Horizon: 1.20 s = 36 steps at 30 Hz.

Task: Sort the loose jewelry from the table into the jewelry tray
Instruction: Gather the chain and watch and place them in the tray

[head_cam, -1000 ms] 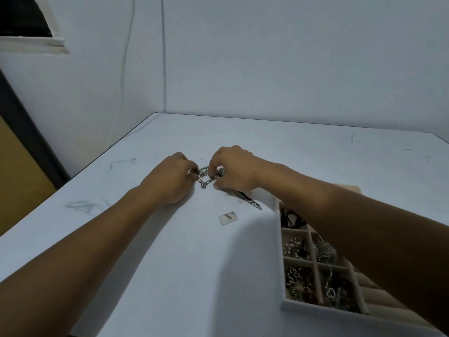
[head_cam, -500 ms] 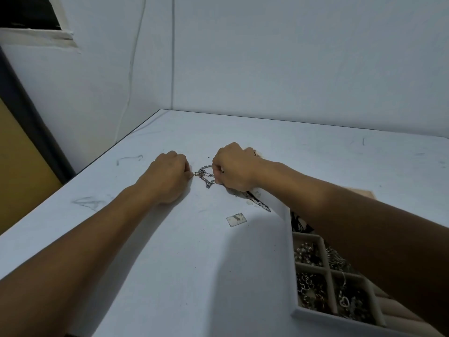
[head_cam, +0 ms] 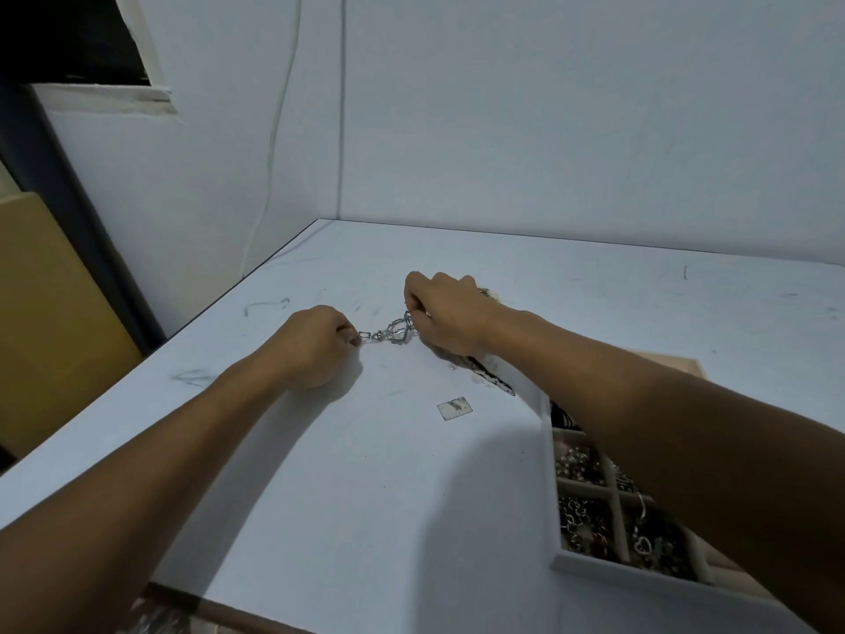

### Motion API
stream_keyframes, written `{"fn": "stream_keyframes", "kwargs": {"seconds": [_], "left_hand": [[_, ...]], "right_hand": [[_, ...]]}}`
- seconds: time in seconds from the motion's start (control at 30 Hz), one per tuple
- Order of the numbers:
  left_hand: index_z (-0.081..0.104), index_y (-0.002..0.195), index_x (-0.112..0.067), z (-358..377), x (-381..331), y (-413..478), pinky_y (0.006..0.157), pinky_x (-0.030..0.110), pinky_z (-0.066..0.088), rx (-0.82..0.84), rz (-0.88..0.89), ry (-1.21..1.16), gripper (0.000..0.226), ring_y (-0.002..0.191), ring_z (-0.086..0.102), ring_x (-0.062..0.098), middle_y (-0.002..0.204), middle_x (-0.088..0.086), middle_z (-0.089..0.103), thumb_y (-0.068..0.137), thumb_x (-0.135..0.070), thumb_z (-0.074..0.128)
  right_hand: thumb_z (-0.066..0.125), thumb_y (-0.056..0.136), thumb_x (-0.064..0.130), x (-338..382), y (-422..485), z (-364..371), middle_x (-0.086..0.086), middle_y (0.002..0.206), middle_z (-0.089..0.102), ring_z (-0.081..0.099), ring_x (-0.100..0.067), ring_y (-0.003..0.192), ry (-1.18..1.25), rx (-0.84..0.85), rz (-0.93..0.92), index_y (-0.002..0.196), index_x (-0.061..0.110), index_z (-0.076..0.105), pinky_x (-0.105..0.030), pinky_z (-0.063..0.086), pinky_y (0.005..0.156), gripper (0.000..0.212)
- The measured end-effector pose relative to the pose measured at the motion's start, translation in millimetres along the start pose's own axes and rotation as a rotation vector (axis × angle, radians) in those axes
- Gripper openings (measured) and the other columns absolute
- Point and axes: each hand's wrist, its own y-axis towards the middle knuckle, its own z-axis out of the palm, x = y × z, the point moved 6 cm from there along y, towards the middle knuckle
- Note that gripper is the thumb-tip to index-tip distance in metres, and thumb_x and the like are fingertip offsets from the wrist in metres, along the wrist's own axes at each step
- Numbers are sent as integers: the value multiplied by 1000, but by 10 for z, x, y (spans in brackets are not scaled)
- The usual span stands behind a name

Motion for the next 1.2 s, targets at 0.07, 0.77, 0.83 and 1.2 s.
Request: {"fn": "stream_keyframes", "kwargs": {"seconds": [0.07, 0.77, 0.83, 1.2], "left_hand": [[68, 88, -13, -10, -11, -40, 74, 25, 38, 58, -39, -55, 30, 86, 56, 21, 91, 3, 67, 97, -8, 40], [54, 78, -14, -567, 127, -233, 60, 28, 48, -119, -218, -1343, 23, 58, 61, 16, 75, 2, 63, 98, -15, 42], [55, 80, -14, -608, 107, -237, 62, 28, 49, -122, -193, -1361, 22, 58, 64, 16, 77, 2, 66, 98, -16, 43], [51, 73, -18, -998, 269, -289, 56, 20, 49, -375, -161, -1576, 28, 55, 61, 9, 65, -6, 66, 98, -15, 39]], "right_hand": [[31, 90, 12, 13, 26, -28, -5, 85, 55, 42, -27, 80, 9, -1, 5, 94, 18, 42, -39, 34, 78, 13], [42, 98, 8, 271, 181, -549, -7, 94, 71, 69, -19, 88, 1018, -97, 154, 91, 15, 54, -23, 44, 74, 15], [37, 99, 9, 336, 147, -520, -11, 90, 73, 71, -24, 88, 1230, -73, 197, 92, 13, 48, -33, 40, 79, 14], [53, 96, 20, 470, -167, -605, 1, 66, 46, 42, -13, 52, 954, 89, 154, 102, 7, 63, -25, 37, 54, 18]]}}
